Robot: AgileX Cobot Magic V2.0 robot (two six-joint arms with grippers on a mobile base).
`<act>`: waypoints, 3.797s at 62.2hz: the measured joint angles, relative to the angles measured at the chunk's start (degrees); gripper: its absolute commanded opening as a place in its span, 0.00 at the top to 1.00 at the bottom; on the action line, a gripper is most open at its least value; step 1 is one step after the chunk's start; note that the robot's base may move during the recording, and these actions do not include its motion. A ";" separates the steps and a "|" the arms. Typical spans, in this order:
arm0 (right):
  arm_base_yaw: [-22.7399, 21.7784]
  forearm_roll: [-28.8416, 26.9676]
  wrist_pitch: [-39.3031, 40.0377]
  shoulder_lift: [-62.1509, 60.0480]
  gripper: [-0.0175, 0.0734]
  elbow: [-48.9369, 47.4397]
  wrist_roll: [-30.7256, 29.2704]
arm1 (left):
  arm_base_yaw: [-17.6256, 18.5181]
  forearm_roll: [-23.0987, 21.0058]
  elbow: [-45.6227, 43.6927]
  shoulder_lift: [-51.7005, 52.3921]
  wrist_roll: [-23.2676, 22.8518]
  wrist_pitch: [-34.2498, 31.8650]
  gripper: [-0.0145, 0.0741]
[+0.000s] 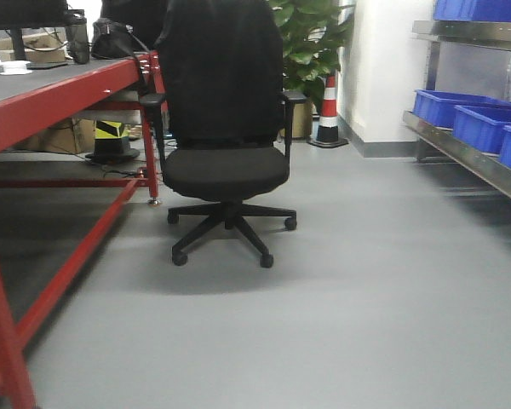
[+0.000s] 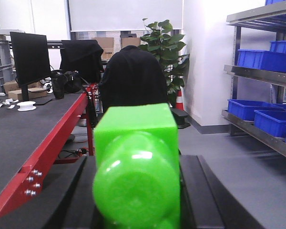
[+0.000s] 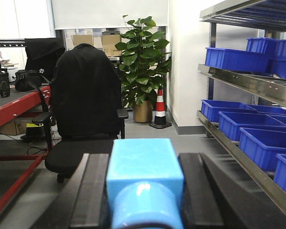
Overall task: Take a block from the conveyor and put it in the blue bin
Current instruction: 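Drive the base past the chair to the shelf of blue bins, then move both held blocks over the blue bins on the shelf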
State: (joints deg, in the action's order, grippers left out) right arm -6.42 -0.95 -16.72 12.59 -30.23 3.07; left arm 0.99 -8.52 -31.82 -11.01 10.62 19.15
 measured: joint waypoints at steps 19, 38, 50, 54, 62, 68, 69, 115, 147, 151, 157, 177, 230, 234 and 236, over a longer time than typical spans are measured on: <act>0.00 0.00 0.00 0.00 0.99 0.00 0.00 | 0.00 0.00 0.00 0.00 0.00 0.00 0.96; 0.00 0.00 0.00 0.00 0.99 0.00 0.00 | 0.00 0.00 0.00 0.00 0.00 0.00 0.96; 0.00 0.00 0.00 0.00 0.99 0.00 0.00 | 0.00 0.00 0.00 0.00 0.00 0.00 0.96; 0.00 0.00 0.00 0.00 0.99 0.00 0.00 | 0.00 0.00 0.00 0.00 0.00 0.00 0.96; 0.00 0.00 0.00 0.00 0.99 0.00 0.00 | 0.00 0.00 0.00 0.00 0.00 0.00 0.96; 0.00 0.00 0.00 0.00 0.99 0.00 0.00 | 0.00 0.00 0.00 0.00 0.00 0.00 0.96; 0.00 0.00 0.00 0.00 0.99 0.00 0.00 | 0.00 0.00 0.00 0.00 0.00 0.00 0.96; 0.00 0.00 0.00 0.00 0.99 0.00 0.00 | 0.00 0.00 0.00 0.00 0.00 0.00 0.96; 0.00 0.00 0.00 0.00 0.99 0.00 0.00 | 0.00 0.00 0.00 0.00 0.00 0.00 0.96; 0.00 0.00 0.00 0.00 0.99 0.00 0.00 | 0.00 0.00 0.00 0.00 0.00 0.00 0.96; 0.00 0.00 0.00 0.00 0.99 0.00 0.00 | 0.00 0.00 0.00 0.00 0.00 0.00 0.96; 0.00 0.00 0.00 0.00 0.99 0.00 0.00 | 0.00 0.00 0.00 0.00 0.00 0.00 0.96; 0.00 0.00 0.00 0.00 0.99 0.00 0.00 | 0.00 0.00 0.00 0.00 0.00 0.00 0.96; 0.00 0.00 0.00 0.00 0.99 0.00 0.00 | 0.00 0.00 0.00 0.00 0.00 0.00 0.96; 0.00 0.00 0.00 0.00 0.99 0.00 0.00 | 0.00 0.00 0.00 0.00 0.00 0.00 0.96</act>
State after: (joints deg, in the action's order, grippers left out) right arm -6.42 -0.95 -16.72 12.59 -30.23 3.07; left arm 0.99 -8.52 -31.82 -11.01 10.62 19.15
